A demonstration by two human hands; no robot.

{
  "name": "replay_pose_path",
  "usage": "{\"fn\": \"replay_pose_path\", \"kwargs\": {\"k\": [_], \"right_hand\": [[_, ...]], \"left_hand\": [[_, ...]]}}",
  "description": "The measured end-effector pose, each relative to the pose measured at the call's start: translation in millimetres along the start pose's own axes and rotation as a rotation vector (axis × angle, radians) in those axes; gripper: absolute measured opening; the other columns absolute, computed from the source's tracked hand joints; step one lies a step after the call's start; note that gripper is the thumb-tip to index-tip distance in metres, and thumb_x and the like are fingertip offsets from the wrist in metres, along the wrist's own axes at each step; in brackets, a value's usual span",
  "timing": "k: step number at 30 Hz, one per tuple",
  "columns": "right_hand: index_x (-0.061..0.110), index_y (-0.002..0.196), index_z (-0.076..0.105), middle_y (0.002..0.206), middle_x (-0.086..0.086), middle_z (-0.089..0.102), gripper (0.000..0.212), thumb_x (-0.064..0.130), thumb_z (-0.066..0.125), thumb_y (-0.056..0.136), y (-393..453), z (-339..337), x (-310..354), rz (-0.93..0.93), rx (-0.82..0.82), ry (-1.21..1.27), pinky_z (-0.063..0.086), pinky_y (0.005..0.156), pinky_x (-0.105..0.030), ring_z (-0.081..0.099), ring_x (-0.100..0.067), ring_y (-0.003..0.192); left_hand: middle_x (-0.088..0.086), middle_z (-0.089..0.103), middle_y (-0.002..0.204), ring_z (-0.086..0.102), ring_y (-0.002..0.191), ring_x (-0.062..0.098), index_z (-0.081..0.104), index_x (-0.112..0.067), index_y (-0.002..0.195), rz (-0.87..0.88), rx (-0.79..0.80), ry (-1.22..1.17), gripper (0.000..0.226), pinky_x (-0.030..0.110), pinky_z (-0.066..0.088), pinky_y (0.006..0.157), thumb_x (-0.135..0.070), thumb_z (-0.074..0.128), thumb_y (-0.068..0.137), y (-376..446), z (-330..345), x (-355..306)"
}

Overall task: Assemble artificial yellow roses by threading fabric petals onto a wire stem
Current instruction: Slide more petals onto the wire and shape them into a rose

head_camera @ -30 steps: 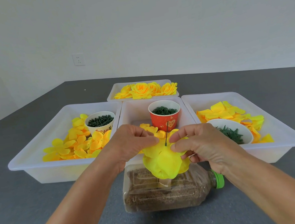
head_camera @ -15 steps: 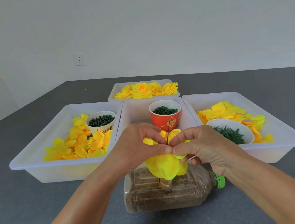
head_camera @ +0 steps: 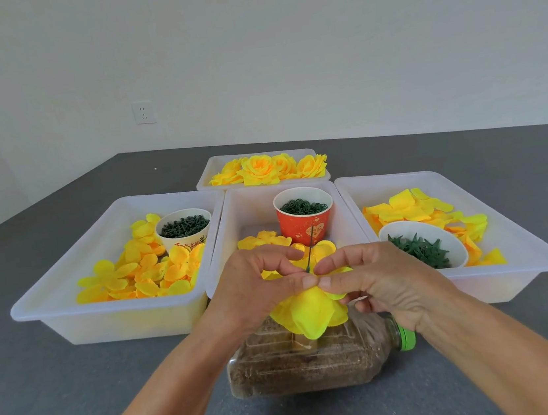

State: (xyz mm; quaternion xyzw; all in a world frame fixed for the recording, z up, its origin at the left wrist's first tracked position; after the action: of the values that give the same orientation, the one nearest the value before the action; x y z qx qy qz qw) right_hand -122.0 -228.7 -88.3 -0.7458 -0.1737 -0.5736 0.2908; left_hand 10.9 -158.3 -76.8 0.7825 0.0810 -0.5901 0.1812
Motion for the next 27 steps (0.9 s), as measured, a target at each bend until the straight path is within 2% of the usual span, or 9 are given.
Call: {"fn": "replay_pose_path", "kwargs": {"k": [3, 6, 9, 13, 19, 21, 23, 25, 27], "right_hand": [[0.016, 0.075, 0.073, 0.057, 0.003, 0.064, 0.009, 0.008, 0.076, 0.072, 1.0, 0.5, -8.2, 0.044, 0.010, 0.076, 0.039, 0.044, -0.018, 0.053, -0.007, 0.045], [0.015, 0.080, 0.072, 0.061, -0.003, 0.066, 0.013, 0.002, 0.069, 0.078, 0.6, 0.5, -15.4, 0.082, 0.024, 0.155, 0.041, 0.042, -0.018, 0.056, -0.010, 0.047], [0.012, 0.084, 0.071, 0.060, -0.005, 0.066, 0.015, -0.002, 0.066, 0.080, -0.3, -2.1, -19.2, 0.084, 0.025, 0.186, 0.042, 0.042, -0.017, 0.057, -0.010, 0.046], [0.013, 0.083, 0.071, 0.061, -0.003, 0.067, 0.015, 0.000, 0.069, 0.078, -1.3, -5.9, -18.8, 0.041, -0.008, 0.121, 0.041, 0.043, -0.017, 0.058, -0.009, 0.046], [0.017, 0.072, 0.072, 0.053, 0.009, 0.064, 0.016, 0.002, 0.073, 0.075, 1.4, -17.3, -1.2, -0.096, -0.047, -0.047, 0.038, 0.042, -0.016, 0.055, 0.000, 0.047], [0.019, 0.069, 0.071, 0.053, 0.010, 0.063, 0.018, 0.002, 0.072, 0.076, 6.7, -32.0, 11.7, -0.182, -0.122, -0.087, 0.039, 0.046, -0.016, 0.054, 0.001, 0.048], [0.020, 0.067, 0.070, 0.056, 0.006, 0.064, 0.021, 0.002, 0.071, 0.077, 17.8, -59.3, 24.0, -0.263, -0.278, -0.095, 0.041, 0.052, -0.018, 0.054, -0.005, 0.052], [0.019, 0.068, 0.070, 0.067, 0.001, 0.067, 0.016, 0.006, 0.071, 0.077, 33.0, -95.7, 33.5, -0.326, -0.479, -0.175, 0.041, 0.063, -0.025, 0.055, -0.014, 0.065], [0.011, 0.073, 0.072, 0.082, -0.006, 0.071, 0.006, 0.010, 0.070, 0.078, 53.9, -130.9, 34.3, -0.313, -0.617, -0.347, 0.043, 0.068, -0.027, 0.057, -0.017, 0.073]], "left_hand": [[-0.012, 0.070, 0.094, 0.060, 0.102, 0.004, 0.072, -0.020, 0.058, 0.005, 0.005, -0.020, 0.008, 0.026, 0.044, 0.088, -0.021, 0.079, 0.062, -0.4, 0.6, -0.7], [-0.009, 0.071, 0.094, 0.061, 0.098, 0.005, 0.069, -0.025, 0.053, 0.018, 0.021, 0.011, 0.023, 0.028, 0.046, 0.086, -0.012, 0.079, 0.068, 2.2, 0.9, -1.3], [-0.002, 0.072, 0.086, 0.064, 0.085, 0.005, 0.067, -0.024, 0.050, 0.030, 0.043, 0.018, 0.028, 0.020, 0.050, 0.075, -0.007, 0.078, 0.070, 3.0, 2.2, -2.5], [0.004, 0.071, 0.080, 0.062, 0.076, 0.006, 0.069, -0.015, 0.058, 0.023, 0.053, 0.024, 0.017, 0.019, 0.047, 0.072, -0.006, 0.077, 0.070, 4.6, 2.8, -2.3], [0.000, 0.067, 0.066, 0.057, 0.065, 0.006, 0.069, -0.011, 0.062, -0.013, 0.063, 0.007, 0.013, 0.024, 0.046, 0.067, -0.005, 0.077, 0.070, 4.6, 4.4, -1.4], [0.003, 0.068, 0.067, 0.057, 0.067, 0.010, 0.069, -0.008, 0.063, -0.023, 0.076, 0.020, 0.011, 0.028, 0.045, 0.069, -0.005, 0.077, 0.070, 5.6, 5.2, -2.8], [0.004, 0.067, 0.067, 0.054, 0.068, 0.013, 0.069, -0.009, 0.062, -0.031, 0.079, 0.030, 0.012, 0.031, 0.043, 0.069, -0.005, 0.078, 0.070, 6.4, 5.0, -4.5], [0.003, 0.065, 0.065, 0.052, 0.068, 0.014, 0.068, -0.011, 0.059, -0.032, 0.085, 0.043, 0.016, 0.031, 0.041, 0.068, -0.006, 0.078, 0.070, 6.5, 4.9, -6.6], [0.003, 0.064, 0.064, 0.052, 0.067, 0.014, 0.068, -0.012, 0.058, -0.032, 0.096, 0.060, 0.017, 0.032, 0.041, 0.068, -0.005, 0.077, 0.071, 6.5, 5.3, -8.3]]}}
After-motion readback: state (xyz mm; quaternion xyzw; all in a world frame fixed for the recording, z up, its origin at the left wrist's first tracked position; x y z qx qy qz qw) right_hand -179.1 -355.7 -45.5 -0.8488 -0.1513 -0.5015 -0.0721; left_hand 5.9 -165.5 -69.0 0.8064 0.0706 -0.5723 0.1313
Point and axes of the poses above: each hand's wrist, its own y-axis towards the middle knuckle, its own z-axis out of the palm, x = y × z, the point moved 7 cm from there along y, towards the middle knuckle
